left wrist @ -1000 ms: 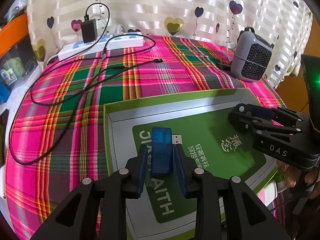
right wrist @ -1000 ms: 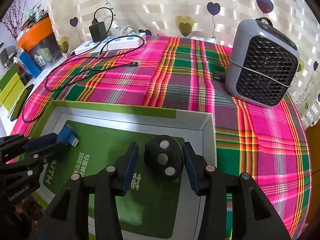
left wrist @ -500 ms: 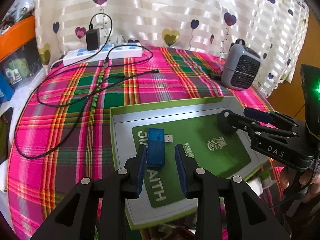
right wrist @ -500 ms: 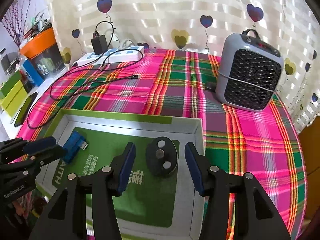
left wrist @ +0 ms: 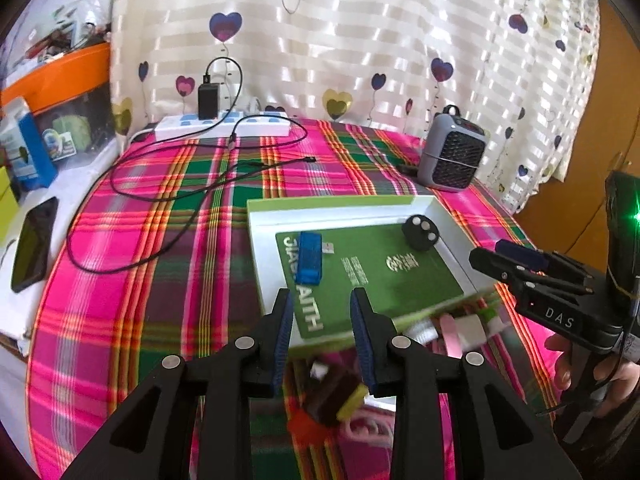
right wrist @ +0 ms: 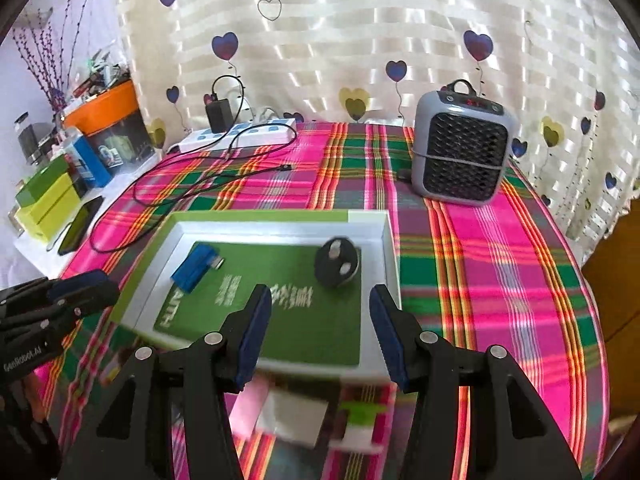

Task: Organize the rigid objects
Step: 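Withdraw both open tools from the box back toward the remaining items, then close the left tool on the pink clip and lift it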

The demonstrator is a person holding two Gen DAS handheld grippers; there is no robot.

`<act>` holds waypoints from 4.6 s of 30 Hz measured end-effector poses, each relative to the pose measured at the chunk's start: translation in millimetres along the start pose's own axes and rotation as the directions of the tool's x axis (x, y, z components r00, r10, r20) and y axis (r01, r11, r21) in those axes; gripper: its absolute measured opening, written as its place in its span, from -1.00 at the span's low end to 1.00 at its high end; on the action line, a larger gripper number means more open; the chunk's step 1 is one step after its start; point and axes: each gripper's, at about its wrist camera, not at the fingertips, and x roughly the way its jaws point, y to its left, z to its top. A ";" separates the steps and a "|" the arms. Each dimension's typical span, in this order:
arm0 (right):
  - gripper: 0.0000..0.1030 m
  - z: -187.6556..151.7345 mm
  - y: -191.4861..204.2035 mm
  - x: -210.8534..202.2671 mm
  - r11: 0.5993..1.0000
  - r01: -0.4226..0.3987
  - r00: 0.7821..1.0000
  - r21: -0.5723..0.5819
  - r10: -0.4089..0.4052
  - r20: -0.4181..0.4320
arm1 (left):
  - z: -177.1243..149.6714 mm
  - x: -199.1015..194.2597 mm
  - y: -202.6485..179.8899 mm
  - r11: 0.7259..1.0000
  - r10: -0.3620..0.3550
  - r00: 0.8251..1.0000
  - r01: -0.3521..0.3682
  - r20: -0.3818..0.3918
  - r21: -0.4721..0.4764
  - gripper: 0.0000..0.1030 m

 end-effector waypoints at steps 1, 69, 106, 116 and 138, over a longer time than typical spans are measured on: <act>0.01 -4.4 0.4 -3.7 1.000 0.001 1.000 0.005 -0.001 0.003 | -3.6 -3.7 0.8 1.000 -0.001 1.000 0.001 0.003 -0.003 -0.45; 0.01 -106.7 -0.2 -34.8 0.987 -0.144 0.986 0.066 0.149 -0.072 | -90.6 -3.8 -42.8 0.997 0.005 0.990 -0.016 -0.139 -0.081 -0.40; 0.01 -103.7 7.7 -27.4 0.986 -0.167 0.981 0.015 0.167 -0.097 | -94.9 -6.2 -35.9 0.999 0.026 0.994 -0.030 -0.109 -0.034 -0.38; 0.01 -103.6 11.1 -25.4 0.987 -0.158 0.982 0.005 0.157 -0.102 | -83.2 11.7 -35.2 0.998 0.055 0.990 -0.056 -0.131 -0.007 -0.38; 0.01 -94.3 29.4 -23.5 0.989 -0.145 0.984 -0.036 0.140 -0.113 | -101.9 -10.9 -14.0 0.998 -0.019 0.993 0.012 -0.115 -0.066 -0.56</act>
